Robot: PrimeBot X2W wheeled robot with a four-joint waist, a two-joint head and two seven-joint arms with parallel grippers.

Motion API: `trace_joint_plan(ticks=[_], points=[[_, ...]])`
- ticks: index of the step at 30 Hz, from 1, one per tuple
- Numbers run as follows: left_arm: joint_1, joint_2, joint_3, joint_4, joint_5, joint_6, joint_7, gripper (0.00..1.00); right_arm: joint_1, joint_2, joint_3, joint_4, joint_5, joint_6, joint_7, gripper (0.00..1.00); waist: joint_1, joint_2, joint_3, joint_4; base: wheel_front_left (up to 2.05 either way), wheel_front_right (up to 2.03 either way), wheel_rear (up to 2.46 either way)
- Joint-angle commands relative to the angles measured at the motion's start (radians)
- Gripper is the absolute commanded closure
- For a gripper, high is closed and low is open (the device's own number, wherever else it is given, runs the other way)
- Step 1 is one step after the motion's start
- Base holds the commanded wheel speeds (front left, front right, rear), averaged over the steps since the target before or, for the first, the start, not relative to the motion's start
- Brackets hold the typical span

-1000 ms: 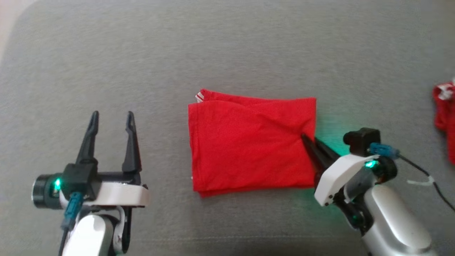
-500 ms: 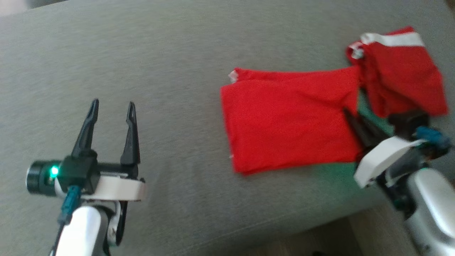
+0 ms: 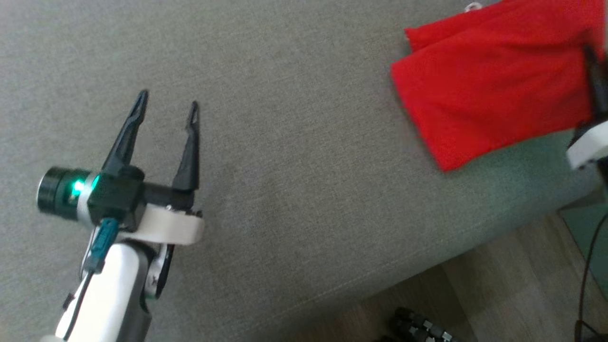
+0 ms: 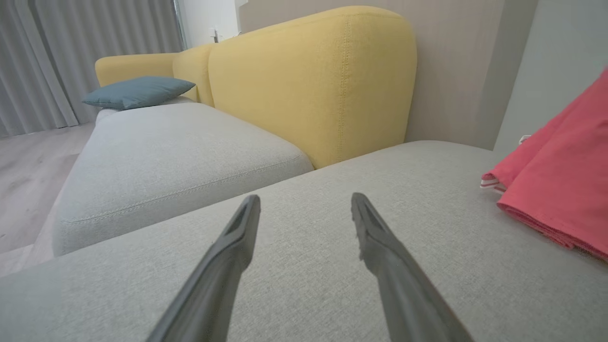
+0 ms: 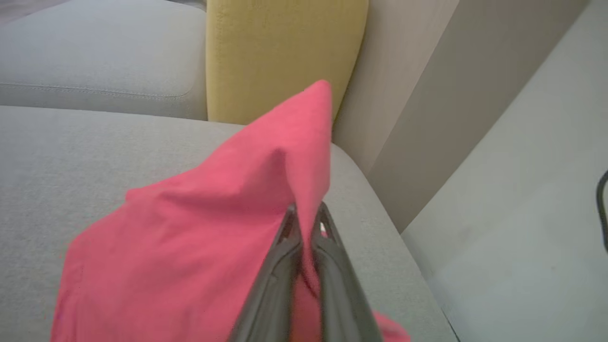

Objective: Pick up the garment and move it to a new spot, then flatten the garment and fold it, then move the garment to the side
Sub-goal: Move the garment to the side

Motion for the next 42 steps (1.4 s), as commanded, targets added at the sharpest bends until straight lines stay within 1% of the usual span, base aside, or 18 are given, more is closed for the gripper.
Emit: trace_joint_plan(ticks=[1,7,11,14,18,20,21,23,24,25,30,34,37,42], points=[[-0.051,0.016,0.021,-0.041,0.015,-0.005,0.005,0.0,-0.03,-0.042,-0.02,-0.015,-0.012,0.003,-0.018,1.0,0.0,0.0,0.021,0.002,0.0,0.0,0.0],[-0.101,0.009,-0.008,-0.042,0.032,-0.017,0.007,0.0,-0.072,-0.038,-0.098,0.05,-0.013,0.003,-0.007,1.0,0.0,0.0,0.068,0.012,0.0,0.0,0.0],[-0.134,0.007,-0.022,-0.045,0.041,-0.023,0.006,0.0,-0.092,-0.015,-0.175,0.094,-0.019,0.003,0.026,1.0,0.0,0.0,0.107,0.02,0.0,0.0,0.0],[-0.157,0.008,-0.029,-0.047,0.046,-0.029,0.004,0.0,-0.114,0.015,-0.228,0.124,-0.025,0.003,0.042,1.0,0.0,0.0,0.139,0.022,0.0,0.0,0.0],[-0.178,0.007,-0.035,-0.043,0.048,-0.034,0.003,0.0,-0.143,0.036,-0.261,0.164,-0.034,0.003,0.053,1.0,0.0,0.0,0.165,0.024,0.0,0.0,0.0],[-0.19,0.006,-0.04,-0.04,0.05,-0.036,0.001,0.0,-0.163,0.045,-0.276,0.197,-0.042,0.003,0.06,1.0,0.0,0.0,0.178,0.027,0.0,0.0,0.0],[-0.201,0.006,-0.043,-0.036,0.052,-0.038,-0.001,0.0,-0.181,0.053,-0.296,0.236,-0.052,0.003,0.066,1.0,0.0,0.0,0.186,0.031,0.0,0.0,0.0],[-0.21,0.005,-0.048,-0.033,0.052,-0.041,-0.003,0.0,-0.194,0.066,-0.321,0.275,-0.066,0.003,0.079,0.62,0.0,0.0,0.191,0.035,0.0,0.0,0.0],[-0.214,0.004,-0.05,-0.032,0.052,-0.042,-0.004,0.0,-0.199,0.073,-0.329,0.286,-0.076,0.003,0.078,0.4,0.0,0.0,0.191,0.038,0.0,0.0,0.0],[-0.217,0.004,-0.052,-0.031,0.051,-0.043,-0.006,0.0,-0.202,0.081,-0.339,0.294,-0.085,0.003,0.075,0.0,0.0,0.0,0.19,0.04,0.0,0.0,0.0],[-0.216,-0.004,-0.059,-0.023,0.048,-0.037,-0.014,0.0,-0.188,0.111,-0.384,0.317,-0.127,0.003,0.056,0.0,0.0,0.0,0.174,0.048,0.0,0.0,0.0],[-0.209,-0.007,-0.06,-0.013,0.039,-0.036,-0.02,0.0,-0.146,0.136,-0.402,0.283,-0.141,0.003,-0.004,0.0,0.0,0.0,0.153,0.055,0.0,0.0,0.0],[-0.196,-0.007,-0.06,-0.004,0.031,-0.032,-0.024,0.0,-0.087,0.173,-0.371,0.21,-0.138,0.003,-0.054,0.0,0.0,0.0,0.128,0.061,0.0,0.0,0.0],[-0.158,-0.015,-0.054,0.012,0.014,-0.016,-0.028,0.0,0.048,0.251,-0.281,0.028,-0.123,0.003,-0.106,0.0,0.0,0.0,0.071,0.081,0.0,0.0,0.0]])
